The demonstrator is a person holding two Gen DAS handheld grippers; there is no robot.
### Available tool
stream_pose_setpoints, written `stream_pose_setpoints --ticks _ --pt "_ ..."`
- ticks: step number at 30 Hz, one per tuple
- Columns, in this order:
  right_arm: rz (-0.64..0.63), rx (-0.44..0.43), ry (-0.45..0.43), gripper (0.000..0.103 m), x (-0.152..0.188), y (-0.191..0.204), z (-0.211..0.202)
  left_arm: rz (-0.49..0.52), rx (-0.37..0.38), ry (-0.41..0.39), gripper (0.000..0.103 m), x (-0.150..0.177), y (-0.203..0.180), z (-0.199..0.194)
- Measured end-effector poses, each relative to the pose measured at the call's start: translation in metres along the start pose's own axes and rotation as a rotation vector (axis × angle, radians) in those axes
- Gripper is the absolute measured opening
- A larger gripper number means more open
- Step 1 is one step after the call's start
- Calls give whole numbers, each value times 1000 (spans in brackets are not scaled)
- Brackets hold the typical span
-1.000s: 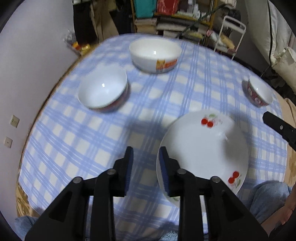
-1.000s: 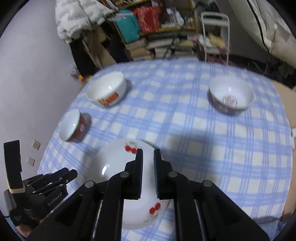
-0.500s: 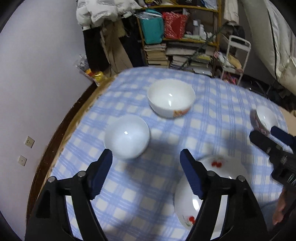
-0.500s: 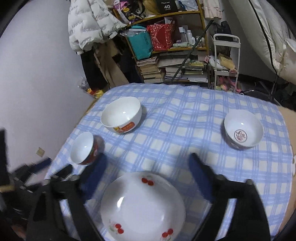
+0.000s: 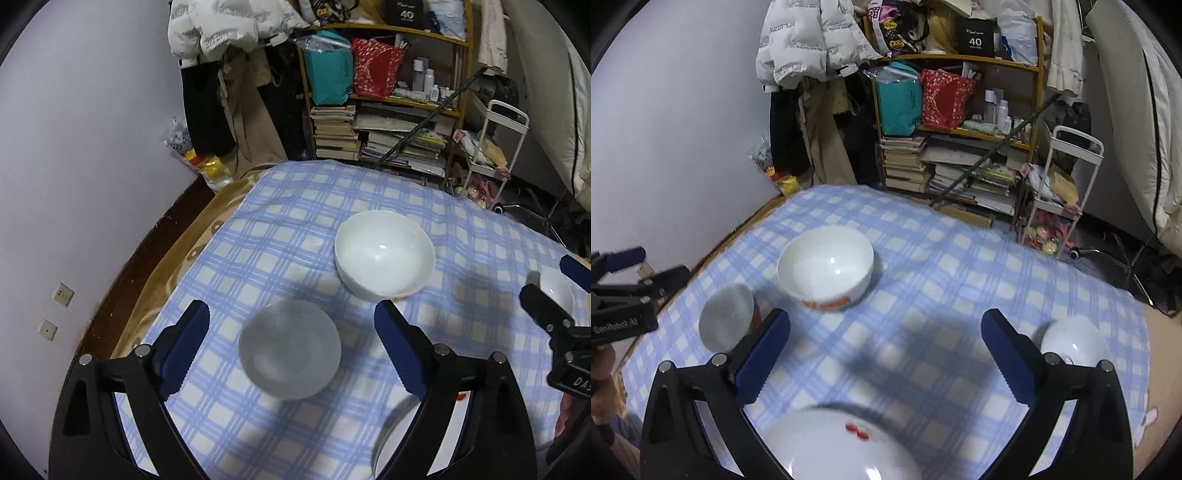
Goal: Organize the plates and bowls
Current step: 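Move both grippers toward the rim of a plain white bowl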
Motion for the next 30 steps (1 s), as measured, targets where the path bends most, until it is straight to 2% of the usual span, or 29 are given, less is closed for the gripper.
stream_pose_setpoints --ticks 5,10,14,19,22,27,30 --pt "-4 -15 15 103 -18 0 25 -49 -2 42 90 -15 8 34" --pt "0 -9 66 103 -24 -2 58 -96 31 62 90 -26 9 63" --pt "26 -72 114 103 -27 1 84 -76 61 94 90 -31 1 88" --pt "10 -73 190 103 -23 2 119 -24 30 116 90 -33 -10 118" --pt "12 -76 216 103 -19 5 136 1 27 159 90 -30 -20 137" --pt "-25 -23 275 88 -9 3 162 5 41 202 89 -27 -31 161" --pt "14 -49 333 58 0 2 176 -17 108 202 86 -26 -41 167"
Point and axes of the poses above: each gripper's, at about its wrist camera, not at the fingertips, and z roughly the way its jaws point, y to its left, x to its underside, the point moved 10 cm from there along z, roughly the way its jaws point, and after that the axes turned 1 degree about y, right-handed, at the moved point
